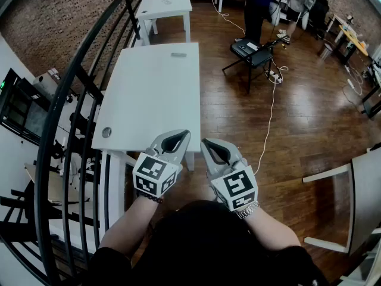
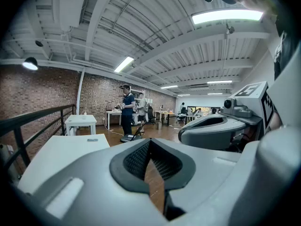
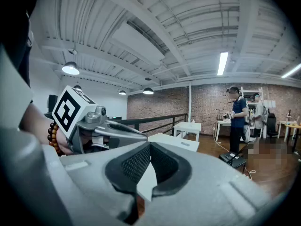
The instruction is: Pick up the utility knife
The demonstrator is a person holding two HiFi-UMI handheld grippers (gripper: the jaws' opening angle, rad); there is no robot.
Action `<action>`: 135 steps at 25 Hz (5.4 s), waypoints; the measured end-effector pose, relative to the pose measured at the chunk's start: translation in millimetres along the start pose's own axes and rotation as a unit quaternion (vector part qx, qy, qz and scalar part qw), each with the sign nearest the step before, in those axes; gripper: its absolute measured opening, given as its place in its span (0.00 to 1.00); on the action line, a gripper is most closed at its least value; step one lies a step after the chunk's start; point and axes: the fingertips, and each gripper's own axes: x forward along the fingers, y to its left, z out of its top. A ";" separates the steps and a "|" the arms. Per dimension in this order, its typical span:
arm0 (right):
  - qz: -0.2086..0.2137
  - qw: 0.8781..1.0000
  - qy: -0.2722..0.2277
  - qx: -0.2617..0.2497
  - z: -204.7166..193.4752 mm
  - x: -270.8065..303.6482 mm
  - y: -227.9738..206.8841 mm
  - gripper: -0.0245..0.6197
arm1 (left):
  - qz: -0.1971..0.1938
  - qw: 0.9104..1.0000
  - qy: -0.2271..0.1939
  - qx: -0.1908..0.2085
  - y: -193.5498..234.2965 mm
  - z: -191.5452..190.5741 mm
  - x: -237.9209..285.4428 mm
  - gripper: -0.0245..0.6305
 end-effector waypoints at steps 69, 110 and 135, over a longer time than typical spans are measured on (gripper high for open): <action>0.354 0.893 0.225 -0.163 -147.5 619.5 -361.7 0.21 | 0.322 0.902 0.103 -0.269 445.6 -92.4 419.1 0.06; 0.450 0.855 0.195 -0.170 -110.8 614.6 -313.1 0.24 | 0.438 0.853 0.103 -0.263 453.9 -62.7 371.3 0.06; 0.459 0.857 0.122 -0.201 -26.5 529.0 -229.7 0.24 | 0.481 0.851 0.035 -0.208 414.3 -19.3 263.0 0.06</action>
